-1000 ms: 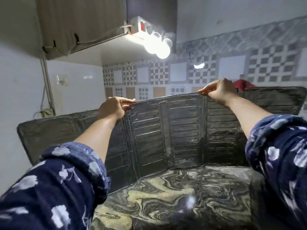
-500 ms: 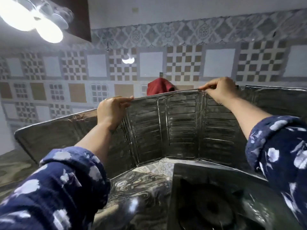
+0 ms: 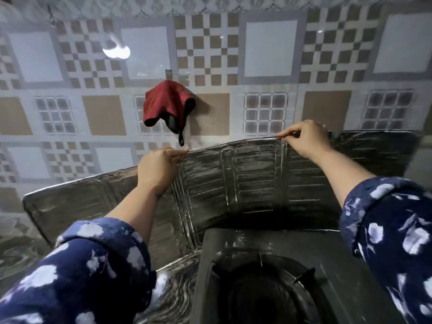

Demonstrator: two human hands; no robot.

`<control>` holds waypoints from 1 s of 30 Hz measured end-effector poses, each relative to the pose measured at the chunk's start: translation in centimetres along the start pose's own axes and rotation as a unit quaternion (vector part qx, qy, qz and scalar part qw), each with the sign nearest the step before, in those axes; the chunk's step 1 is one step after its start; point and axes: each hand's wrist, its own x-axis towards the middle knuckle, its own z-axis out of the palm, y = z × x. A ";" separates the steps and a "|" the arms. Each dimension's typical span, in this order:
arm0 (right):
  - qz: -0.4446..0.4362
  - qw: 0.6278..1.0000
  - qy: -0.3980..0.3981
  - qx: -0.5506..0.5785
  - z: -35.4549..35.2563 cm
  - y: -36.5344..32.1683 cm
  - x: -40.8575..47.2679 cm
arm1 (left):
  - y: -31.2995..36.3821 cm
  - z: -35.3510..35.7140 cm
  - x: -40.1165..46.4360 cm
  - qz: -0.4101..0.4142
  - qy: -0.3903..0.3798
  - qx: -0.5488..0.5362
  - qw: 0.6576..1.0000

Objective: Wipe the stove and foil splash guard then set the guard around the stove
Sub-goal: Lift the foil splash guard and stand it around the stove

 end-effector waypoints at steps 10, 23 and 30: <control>0.051 0.998 0.006 0.026 3.0 5.6 -1.1 | 0.7 5.5 -0.2 0.030 0.007 0.003 1.000; 0.035 0.998 0.023 0.049 1.1 6.1 -0.1 | 2.5 5.6 1.1 0.067 0.032 -0.016 0.997; 0.031 0.997 0.049 0.049 1.2 7.2 0.1 | 2.7 6.5 2.1 0.112 0.081 0.013 0.990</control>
